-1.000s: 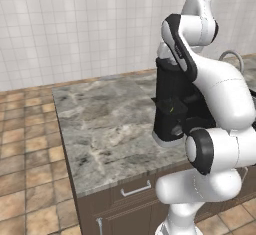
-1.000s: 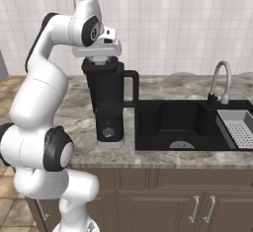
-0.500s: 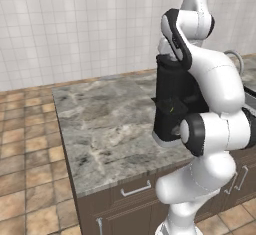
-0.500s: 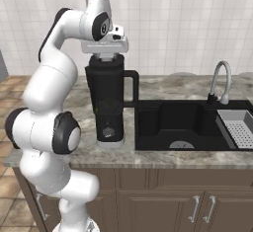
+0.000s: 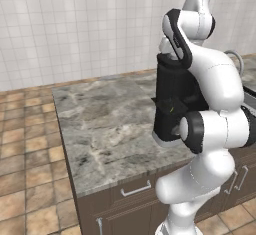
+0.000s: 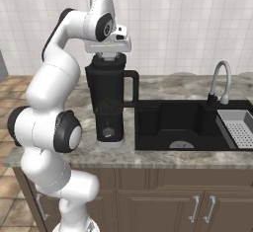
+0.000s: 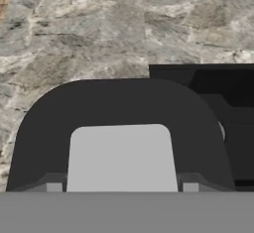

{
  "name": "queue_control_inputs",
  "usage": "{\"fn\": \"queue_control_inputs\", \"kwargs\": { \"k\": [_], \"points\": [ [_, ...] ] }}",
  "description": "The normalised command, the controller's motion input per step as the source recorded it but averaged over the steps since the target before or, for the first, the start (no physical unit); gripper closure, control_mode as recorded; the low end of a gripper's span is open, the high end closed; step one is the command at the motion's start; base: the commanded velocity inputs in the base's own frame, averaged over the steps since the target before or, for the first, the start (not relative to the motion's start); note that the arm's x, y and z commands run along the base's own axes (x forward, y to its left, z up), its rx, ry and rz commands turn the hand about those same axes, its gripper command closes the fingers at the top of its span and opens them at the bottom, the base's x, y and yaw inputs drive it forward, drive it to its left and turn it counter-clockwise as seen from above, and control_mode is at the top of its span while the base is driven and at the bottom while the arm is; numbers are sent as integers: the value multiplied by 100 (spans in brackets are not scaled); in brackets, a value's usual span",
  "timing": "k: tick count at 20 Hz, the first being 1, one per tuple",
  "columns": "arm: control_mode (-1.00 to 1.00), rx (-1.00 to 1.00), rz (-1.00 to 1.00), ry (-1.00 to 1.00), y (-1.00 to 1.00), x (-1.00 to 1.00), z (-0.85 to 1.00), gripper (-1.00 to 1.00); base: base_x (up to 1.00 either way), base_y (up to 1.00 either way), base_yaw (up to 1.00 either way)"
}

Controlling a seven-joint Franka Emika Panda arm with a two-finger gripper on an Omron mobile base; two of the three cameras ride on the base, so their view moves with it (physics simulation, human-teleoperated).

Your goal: Grab the lemon wedges from the fridge, place them in the blender, close the lid, and turn on the blender to create a marinade.

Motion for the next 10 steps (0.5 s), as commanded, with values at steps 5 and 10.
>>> {"fn": "queue_control_inputs", "kwargs": {
  "k": [5,10],
  "points": [
    [-100,0,0,0,0,-11,-26,100,0,0,0],
    [-100,0,0,0,5,-44,-17,100,0,0,0]
  ]
}}
